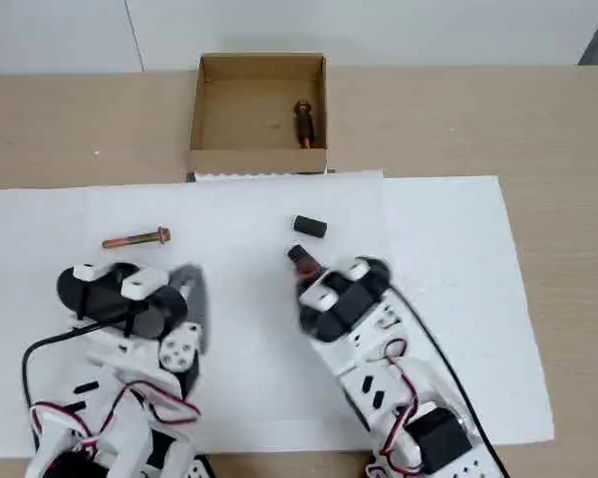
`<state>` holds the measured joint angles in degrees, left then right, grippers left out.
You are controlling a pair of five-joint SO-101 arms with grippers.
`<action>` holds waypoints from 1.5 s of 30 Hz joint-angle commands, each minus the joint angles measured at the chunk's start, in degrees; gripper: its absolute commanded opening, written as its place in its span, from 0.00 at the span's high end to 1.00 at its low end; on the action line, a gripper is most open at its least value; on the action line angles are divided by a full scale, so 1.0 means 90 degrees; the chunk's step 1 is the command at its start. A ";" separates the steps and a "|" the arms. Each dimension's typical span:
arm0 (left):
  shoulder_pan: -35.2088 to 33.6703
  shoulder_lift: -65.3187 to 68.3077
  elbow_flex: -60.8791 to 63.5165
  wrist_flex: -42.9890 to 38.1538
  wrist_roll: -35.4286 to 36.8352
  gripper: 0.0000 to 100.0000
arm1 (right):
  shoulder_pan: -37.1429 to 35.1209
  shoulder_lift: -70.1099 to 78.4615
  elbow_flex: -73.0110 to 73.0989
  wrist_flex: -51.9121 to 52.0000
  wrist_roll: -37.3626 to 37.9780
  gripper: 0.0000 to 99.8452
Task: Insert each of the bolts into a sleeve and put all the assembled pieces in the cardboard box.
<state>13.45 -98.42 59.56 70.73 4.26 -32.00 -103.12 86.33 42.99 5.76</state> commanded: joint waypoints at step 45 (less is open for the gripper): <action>-0.2081 0.0020 0.3570 -0.1534 -0.1006 0.99 | 0.1392 1.5116 -1.3060 -0.2046 0.1016 1.00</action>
<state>-4.84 -97.71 91.82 58.33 -4.70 -17.93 30.07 -23.21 26.64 11.03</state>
